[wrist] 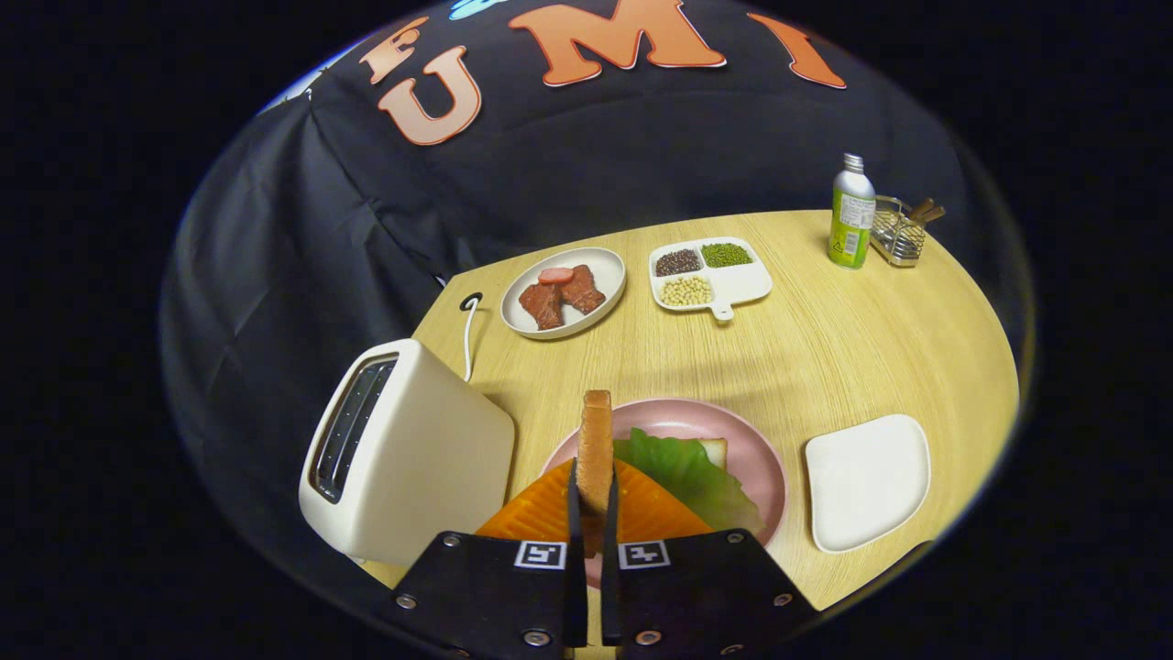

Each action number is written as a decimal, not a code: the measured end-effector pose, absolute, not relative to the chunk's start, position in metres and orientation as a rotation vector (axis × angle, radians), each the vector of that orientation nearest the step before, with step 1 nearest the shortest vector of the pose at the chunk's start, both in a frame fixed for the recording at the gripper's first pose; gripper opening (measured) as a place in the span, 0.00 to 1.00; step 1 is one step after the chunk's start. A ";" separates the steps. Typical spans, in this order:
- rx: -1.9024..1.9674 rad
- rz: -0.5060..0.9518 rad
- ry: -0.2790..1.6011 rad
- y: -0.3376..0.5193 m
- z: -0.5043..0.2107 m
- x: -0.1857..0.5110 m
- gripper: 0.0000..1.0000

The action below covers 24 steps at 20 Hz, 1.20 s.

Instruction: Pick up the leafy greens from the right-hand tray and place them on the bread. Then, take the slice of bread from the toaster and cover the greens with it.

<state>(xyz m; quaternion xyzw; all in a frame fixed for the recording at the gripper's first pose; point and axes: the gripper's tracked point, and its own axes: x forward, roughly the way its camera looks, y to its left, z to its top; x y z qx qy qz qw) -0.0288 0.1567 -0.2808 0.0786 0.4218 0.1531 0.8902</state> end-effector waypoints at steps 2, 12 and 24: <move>0.166 0.296 0.892 0.149 -0.287 -0.026 0.06; 0.165 0.219 0.964 0.115 -0.306 -0.023 0.29; 0.071 0.093 0.917 0.057 -0.282 -0.016 0.69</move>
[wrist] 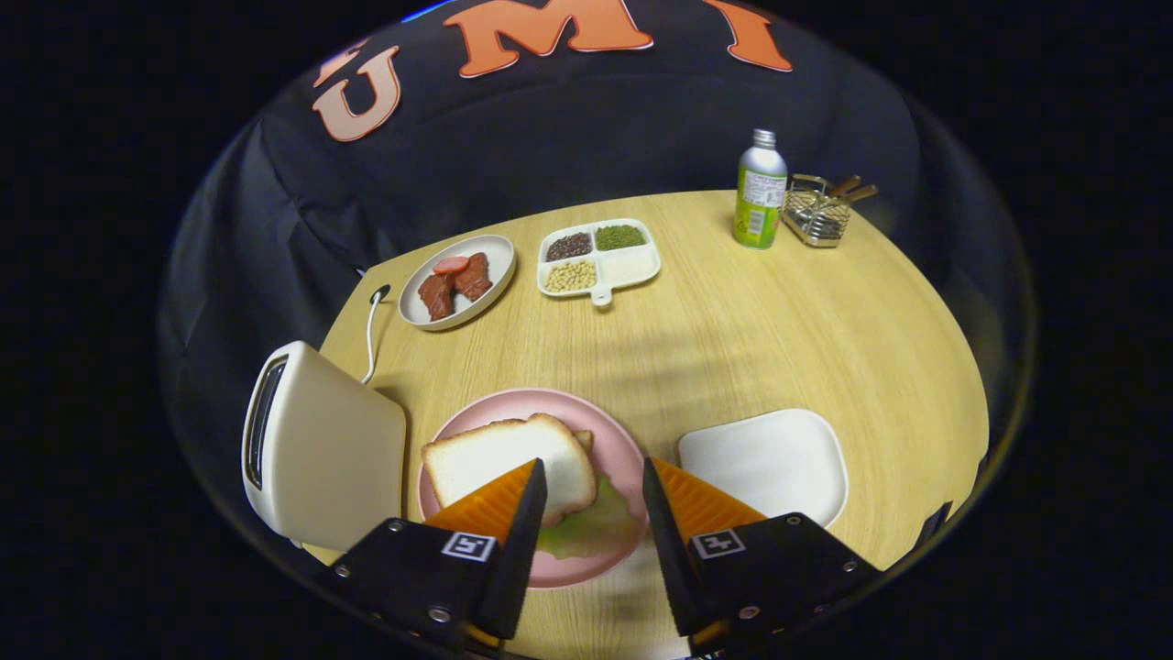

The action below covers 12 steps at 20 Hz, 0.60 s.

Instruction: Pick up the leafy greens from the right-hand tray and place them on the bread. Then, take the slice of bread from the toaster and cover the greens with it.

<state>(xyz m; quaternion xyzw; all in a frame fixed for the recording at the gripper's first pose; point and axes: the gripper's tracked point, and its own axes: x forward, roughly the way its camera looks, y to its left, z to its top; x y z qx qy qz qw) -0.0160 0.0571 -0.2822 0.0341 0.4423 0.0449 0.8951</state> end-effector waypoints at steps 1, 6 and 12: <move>0.063 0.087 0.899 0.052 -0.274 -0.014 0.81; -0.012 0.054 0.769 0.021 -0.220 0.006 0.99; -0.037 0.033 0.543 -0.002 -0.130 0.023 0.99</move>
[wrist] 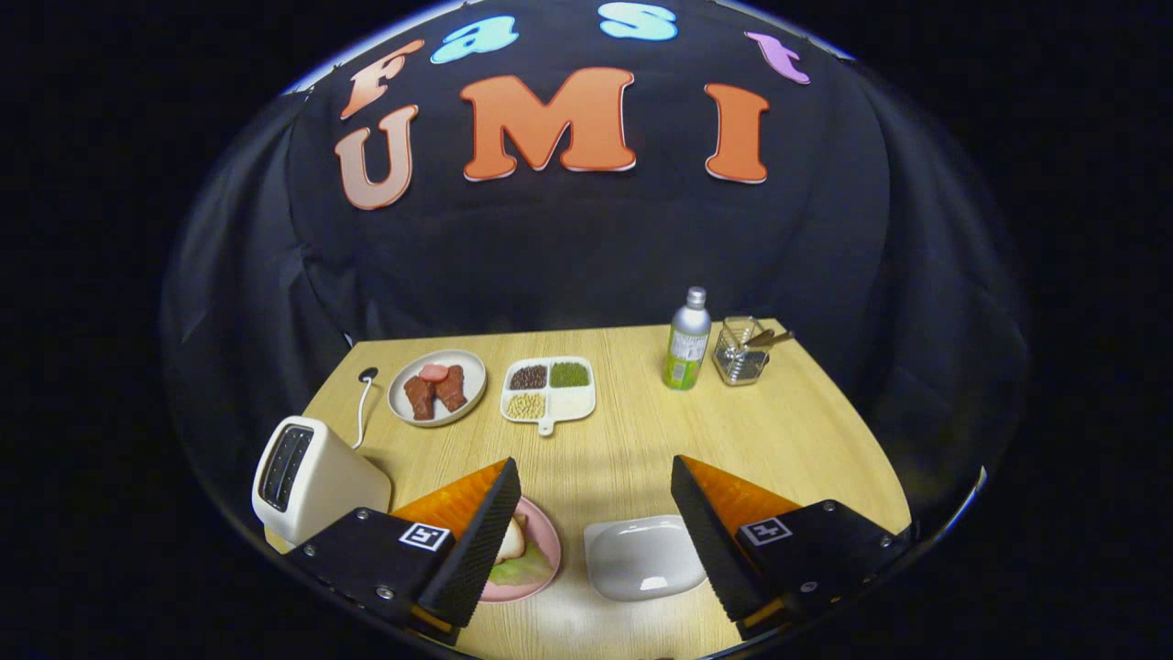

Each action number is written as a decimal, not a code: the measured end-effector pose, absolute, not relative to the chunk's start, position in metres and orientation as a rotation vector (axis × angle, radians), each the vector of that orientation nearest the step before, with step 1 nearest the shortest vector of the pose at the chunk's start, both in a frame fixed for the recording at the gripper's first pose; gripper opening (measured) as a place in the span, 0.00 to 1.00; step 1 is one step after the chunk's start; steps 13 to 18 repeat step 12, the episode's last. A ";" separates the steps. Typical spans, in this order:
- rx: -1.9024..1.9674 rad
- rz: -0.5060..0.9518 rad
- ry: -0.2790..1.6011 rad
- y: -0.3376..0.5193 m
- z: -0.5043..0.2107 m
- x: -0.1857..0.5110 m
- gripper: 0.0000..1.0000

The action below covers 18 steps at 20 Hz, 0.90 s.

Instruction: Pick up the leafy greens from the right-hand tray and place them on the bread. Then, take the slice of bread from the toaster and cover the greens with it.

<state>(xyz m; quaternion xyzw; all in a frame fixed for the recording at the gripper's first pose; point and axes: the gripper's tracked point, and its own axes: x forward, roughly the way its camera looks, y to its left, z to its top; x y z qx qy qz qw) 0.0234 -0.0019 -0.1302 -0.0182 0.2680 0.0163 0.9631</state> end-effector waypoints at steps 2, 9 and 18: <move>-0.038 0.028 0.478 -0.009 -0.102 0.024 0.99; -0.046 0.013 0.322 -0.029 -0.055 0.022 0.99; -0.041 0.013 0.288 -0.035 -0.047 0.021 0.99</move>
